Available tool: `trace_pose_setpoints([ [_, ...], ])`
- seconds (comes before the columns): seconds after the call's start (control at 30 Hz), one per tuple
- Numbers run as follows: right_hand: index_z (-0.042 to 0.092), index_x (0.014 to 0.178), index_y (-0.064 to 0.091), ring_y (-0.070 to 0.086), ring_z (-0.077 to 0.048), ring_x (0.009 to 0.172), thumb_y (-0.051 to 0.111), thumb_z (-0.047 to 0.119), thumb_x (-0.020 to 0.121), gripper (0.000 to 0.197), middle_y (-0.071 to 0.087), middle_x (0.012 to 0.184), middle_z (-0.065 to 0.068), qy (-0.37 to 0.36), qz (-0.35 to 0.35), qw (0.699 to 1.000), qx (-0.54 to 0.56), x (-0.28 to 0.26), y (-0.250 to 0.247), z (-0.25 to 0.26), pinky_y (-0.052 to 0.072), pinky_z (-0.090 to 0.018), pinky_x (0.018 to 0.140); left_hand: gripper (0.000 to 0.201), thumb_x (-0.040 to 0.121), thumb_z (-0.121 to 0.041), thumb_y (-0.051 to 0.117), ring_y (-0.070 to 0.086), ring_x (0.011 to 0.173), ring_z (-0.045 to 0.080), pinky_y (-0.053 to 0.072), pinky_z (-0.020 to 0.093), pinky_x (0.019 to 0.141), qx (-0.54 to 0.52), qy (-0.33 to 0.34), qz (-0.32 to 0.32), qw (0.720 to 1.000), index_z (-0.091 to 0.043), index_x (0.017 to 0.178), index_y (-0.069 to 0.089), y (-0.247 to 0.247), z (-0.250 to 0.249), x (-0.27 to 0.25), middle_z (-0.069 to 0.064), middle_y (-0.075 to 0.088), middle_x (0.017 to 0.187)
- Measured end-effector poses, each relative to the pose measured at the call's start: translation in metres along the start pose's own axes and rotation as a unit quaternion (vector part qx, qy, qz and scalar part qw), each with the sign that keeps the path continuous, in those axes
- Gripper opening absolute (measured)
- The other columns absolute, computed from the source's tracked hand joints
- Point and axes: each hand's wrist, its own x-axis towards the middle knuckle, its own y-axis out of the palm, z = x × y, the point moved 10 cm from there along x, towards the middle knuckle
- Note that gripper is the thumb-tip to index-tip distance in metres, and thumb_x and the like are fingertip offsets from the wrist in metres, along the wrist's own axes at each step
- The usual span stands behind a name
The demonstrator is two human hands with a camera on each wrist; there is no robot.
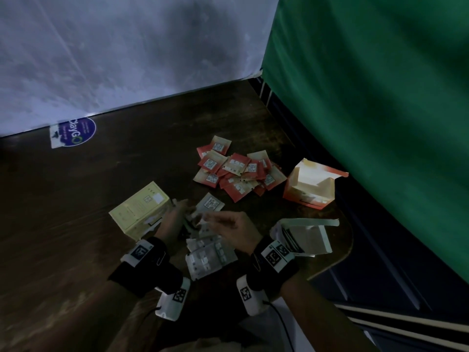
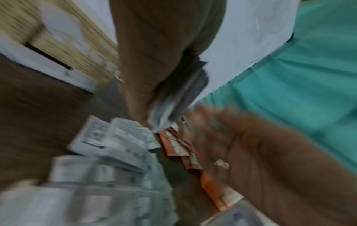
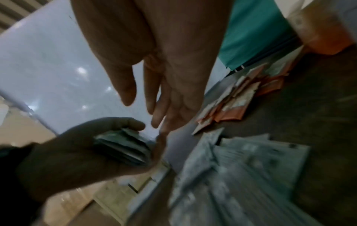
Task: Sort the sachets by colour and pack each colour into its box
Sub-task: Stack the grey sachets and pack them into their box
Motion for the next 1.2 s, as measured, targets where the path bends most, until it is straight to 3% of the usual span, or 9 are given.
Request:
trace_pose_setpoints([
  [0.07,0.009,0.138,0.043,0.046,-0.019,0.128,0.068,0.034,0.084,0.064,0.046,0.141,-0.008,0.066,-0.044,0.989,-0.125,0.001,-0.010,-0.026,0.040,-0.025,0.097,0.033,0.098,-0.010,0.041,0.060,0.073,0.023,0.051,0.036,0.061,0.006,0.046,-0.049,0.998,-0.029,0.125,0.038,-0.019,-0.008,0.000,0.012,0.059,0.093],
  [0.17,0.014,0.151,-0.003,0.002,-0.033,0.146,0.069,0.074,0.057,0.133,-0.002,0.158,-0.012,0.186,-0.025,0.926,-0.328,-0.003,-0.001,-0.066,0.016,-0.051,0.115,0.029,0.097,-0.006,0.041,0.060,0.074,0.026,0.050,0.037,0.060,0.066,0.065,-0.057,0.994,-0.025,0.119,0.047,-0.026,-0.006,-0.004,0.014,0.058,0.096],
  [0.23,0.013,0.149,-0.016,-0.013,-0.035,0.145,0.064,0.082,0.052,0.143,-0.016,0.157,-0.014,0.197,-0.031,0.890,-0.410,0.002,0.012,-0.078,0.005,-0.059,0.115,0.023,0.098,-0.006,0.042,0.057,0.073,0.026,0.048,0.036,0.059,0.078,0.058,-0.044,0.994,-0.021,0.112,0.053,-0.024,-0.001,-0.004,0.013,0.056,0.096],
  [0.33,0.012,0.149,-0.013,-0.008,-0.034,0.146,0.069,0.081,0.045,0.149,-0.009,0.158,-0.012,0.195,-0.066,0.873,-0.441,0.011,0.019,-0.080,0.008,-0.058,0.113,0.018,0.098,-0.007,0.044,0.055,0.079,0.026,0.049,0.041,0.071,0.081,0.044,-0.030,0.995,-0.019,0.106,0.055,-0.017,0.005,-0.002,0.011,0.053,0.102],
  [0.53,0.017,0.131,0.030,0.031,-0.027,0.130,0.074,0.057,0.067,0.088,0.035,0.139,-0.007,0.192,-0.134,0.882,-0.409,0.016,0.003,-0.072,0.033,-0.046,0.102,0.017,0.096,-0.008,0.049,0.057,0.080,0.025,0.051,0.040,0.069,0.075,0.026,-0.041,0.996,-0.018,0.108,0.054,-0.014,0.012,0.004,0.010,0.055,0.103],
  [0.73,0.010,0.135,0.037,0.041,-0.029,0.128,0.077,0.041,0.072,0.080,0.039,0.139,-0.011,0.250,-0.022,0.923,-0.291,0.013,-0.008,-0.083,0.045,-0.042,0.098,0.020,0.097,-0.009,0.048,0.057,0.073,0.024,0.049,0.035,0.061,0.108,0.015,-0.039,0.993,-0.019,0.114,0.052,-0.016,0.018,0.005,0.009,0.057,0.095],
  [0.87,0.015,0.091,0.055,0.056,-0.017,0.090,0.064,0.025,0.086,0.014,0.056,0.091,0.003,0.213,-0.012,0.952,-0.220,-0.001,-0.020,-0.080,0.044,-0.027,0.075,0.024,0.096,-0.010,0.048,0.054,0.064,0.024,0.046,0.033,0.053,0.146,-0.013,-0.040,0.988,-0.017,0.119,0.050,-0.024,0.029,0.007,0.015,0.058,0.094],
  [0.97,0.022,0.065,0.042,0.045,-0.006,0.063,0.064,0.022,0.085,0.030,0.045,0.069,0.007,0.186,-0.026,0.960,-0.208,-0.012,-0.035,-0.072,0.036,-0.018,0.056,0.024,0.097,-0.012,0.048,0.052,0.061,0.025,0.046,0.033,0.052,0.187,-0.030,-0.042,0.981,-0.016,0.120,0.049,-0.026,0.035,0.007,0.016,0.057,0.088],
  [1.2,0.021,0.071,0.054,0.053,-0.004,0.060,0.075,0.021,0.078,0.022,0.058,0.070,0.006,0.092,-0.067,0.982,-0.152,-0.031,-0.054,-0.040,0.040,-0.018,0.053,0.028,0.096,-0.017,0.051,0.053,0.067,0.025,0.048,0.034,0.057,0.195,-0.051,-0.015,0.979,-0.018,0.124,0.050,-0.011,0.034,0.002,0.017,0.056,0.107],
])
